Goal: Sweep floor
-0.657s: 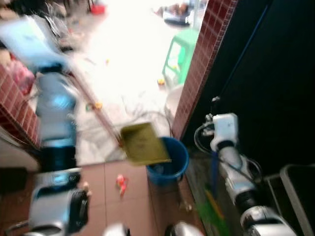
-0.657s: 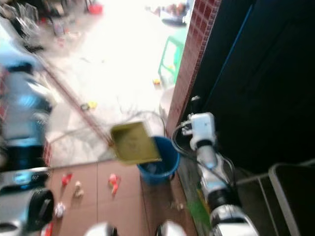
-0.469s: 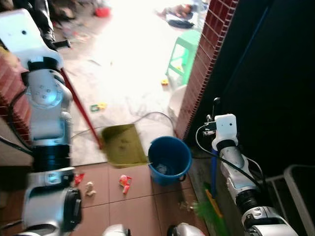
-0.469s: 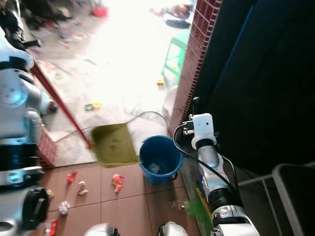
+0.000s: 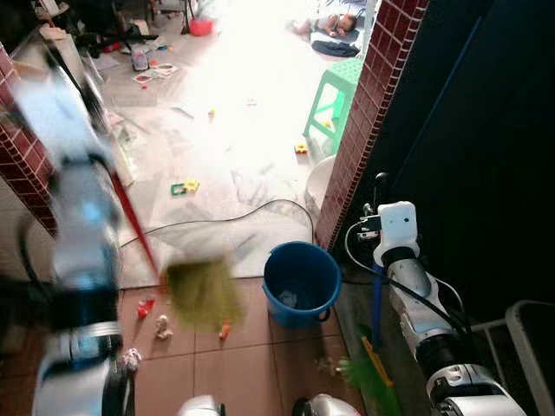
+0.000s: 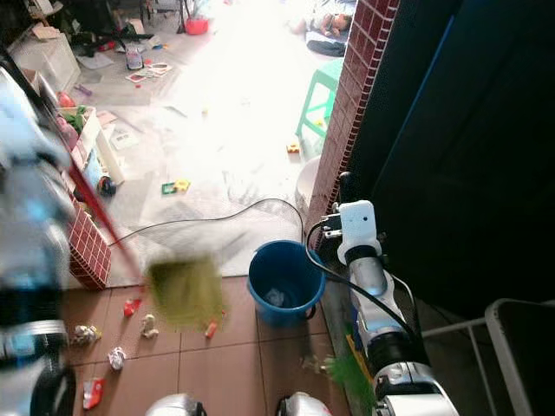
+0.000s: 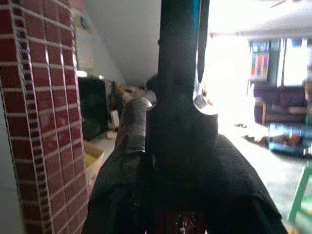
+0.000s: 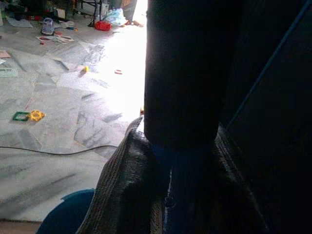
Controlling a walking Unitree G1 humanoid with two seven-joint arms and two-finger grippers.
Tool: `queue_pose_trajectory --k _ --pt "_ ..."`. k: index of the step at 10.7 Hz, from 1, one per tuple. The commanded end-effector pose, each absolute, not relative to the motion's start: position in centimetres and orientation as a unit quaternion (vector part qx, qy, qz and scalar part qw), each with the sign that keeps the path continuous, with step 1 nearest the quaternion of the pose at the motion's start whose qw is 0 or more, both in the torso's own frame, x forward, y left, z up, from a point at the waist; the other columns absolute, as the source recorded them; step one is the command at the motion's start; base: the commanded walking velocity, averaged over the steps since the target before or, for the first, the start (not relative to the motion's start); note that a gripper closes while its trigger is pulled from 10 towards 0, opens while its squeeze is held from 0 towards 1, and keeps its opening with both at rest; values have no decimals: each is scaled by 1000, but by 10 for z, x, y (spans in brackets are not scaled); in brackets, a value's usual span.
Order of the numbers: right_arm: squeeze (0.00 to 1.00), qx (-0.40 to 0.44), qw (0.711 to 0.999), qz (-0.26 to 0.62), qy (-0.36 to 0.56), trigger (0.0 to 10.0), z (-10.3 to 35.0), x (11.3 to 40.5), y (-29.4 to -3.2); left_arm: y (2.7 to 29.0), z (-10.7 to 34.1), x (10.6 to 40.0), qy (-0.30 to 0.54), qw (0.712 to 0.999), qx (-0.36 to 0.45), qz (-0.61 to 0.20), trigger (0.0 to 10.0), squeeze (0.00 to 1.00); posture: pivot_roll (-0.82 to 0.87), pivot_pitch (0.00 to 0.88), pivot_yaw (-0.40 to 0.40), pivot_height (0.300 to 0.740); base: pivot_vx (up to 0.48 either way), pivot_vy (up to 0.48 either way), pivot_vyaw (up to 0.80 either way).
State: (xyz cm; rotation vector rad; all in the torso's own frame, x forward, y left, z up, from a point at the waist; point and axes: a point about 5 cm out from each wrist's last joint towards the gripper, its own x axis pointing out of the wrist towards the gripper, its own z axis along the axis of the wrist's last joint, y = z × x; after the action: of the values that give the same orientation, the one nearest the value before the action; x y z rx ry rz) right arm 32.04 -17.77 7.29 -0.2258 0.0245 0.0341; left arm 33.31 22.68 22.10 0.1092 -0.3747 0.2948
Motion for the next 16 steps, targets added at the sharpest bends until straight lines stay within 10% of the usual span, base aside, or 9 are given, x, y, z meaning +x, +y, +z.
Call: queue_pose_trajectory --k 1,12,16 --pt "0 -116 993 13 2 10000 78 323 -180 222 230 332 -208 966 62 138 10000 0 15 0 -25 740 0 0 0" --pt "0 89 995 -26 19 10000 105 348 -168 136 88 326 -9 1000 27 -5 10000 0 -12 0 -10 740 0 0 0" --pt "0 190 975 102 59 10000 108 348 -138 129 79 325 0 999 31 -15 10000 0 -19 0 -9 740 0 0 0"
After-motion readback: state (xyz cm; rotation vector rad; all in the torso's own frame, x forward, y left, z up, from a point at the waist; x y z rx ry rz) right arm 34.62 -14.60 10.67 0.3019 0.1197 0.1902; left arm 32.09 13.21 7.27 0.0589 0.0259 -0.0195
